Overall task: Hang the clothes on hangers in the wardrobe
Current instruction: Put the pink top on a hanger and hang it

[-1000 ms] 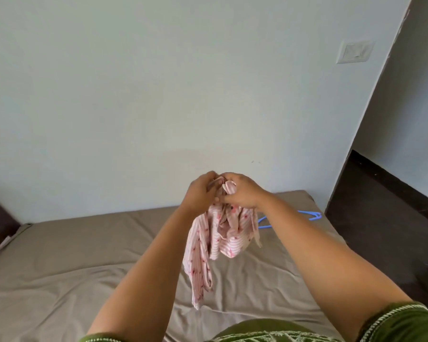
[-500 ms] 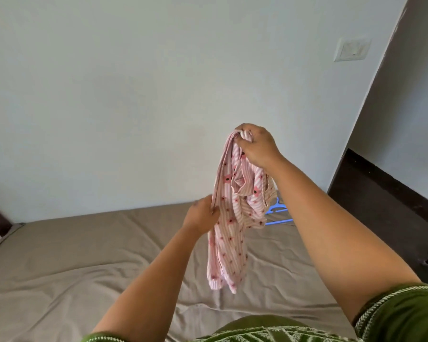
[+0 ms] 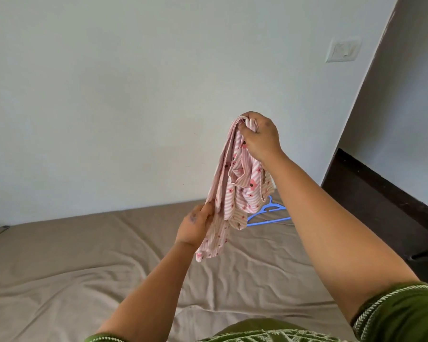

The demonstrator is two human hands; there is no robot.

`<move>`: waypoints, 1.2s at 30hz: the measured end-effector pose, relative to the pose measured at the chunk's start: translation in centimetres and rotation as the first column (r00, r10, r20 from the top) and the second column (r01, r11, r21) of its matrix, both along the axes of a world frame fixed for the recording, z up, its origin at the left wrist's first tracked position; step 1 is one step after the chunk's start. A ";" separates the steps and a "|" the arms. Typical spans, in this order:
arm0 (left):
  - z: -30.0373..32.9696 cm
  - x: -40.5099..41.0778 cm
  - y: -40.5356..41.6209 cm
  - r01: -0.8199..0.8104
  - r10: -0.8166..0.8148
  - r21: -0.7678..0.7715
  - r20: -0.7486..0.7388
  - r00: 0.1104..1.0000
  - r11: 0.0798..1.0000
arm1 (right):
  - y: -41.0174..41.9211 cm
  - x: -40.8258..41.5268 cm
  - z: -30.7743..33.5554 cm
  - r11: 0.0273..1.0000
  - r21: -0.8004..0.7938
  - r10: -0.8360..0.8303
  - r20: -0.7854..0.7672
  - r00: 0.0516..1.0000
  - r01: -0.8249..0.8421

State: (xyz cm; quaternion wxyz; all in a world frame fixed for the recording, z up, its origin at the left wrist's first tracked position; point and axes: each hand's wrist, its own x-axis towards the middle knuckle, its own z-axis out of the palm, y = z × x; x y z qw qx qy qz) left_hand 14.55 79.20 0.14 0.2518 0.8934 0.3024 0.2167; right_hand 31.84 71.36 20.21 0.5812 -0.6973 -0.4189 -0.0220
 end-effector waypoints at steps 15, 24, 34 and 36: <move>-4.1 1.3 -5.5 -0.263 0.119 -0.168 -0.585 0.802 0.950 | 1.5 -1.7 1.3 0.990 0.061 -0.121 -0.106 0.987 0.127; -5.1 3.7 -3.6 -0.336 0.181 -0.243 -0.497 0.849 0.910 | 2.1 -2.2 2.0 0.985 0.125 -0.101 -0.153 0.983 0.121; -9.5 -4.5 0.8 -0.433 0.354 -0.347 -0.270 0.895 0.832 | -0.2 4.7 -0.9 0.936 0.097 -0.301 -0.286 0.910 0.340; -9.4 -5.0 1.6 -0.488 0.479 -0.514 -0.162 0.863 0.706 | -0.7 5.6 -2.5 0.926 0.041 -0.349 -0.286 0.893 0.375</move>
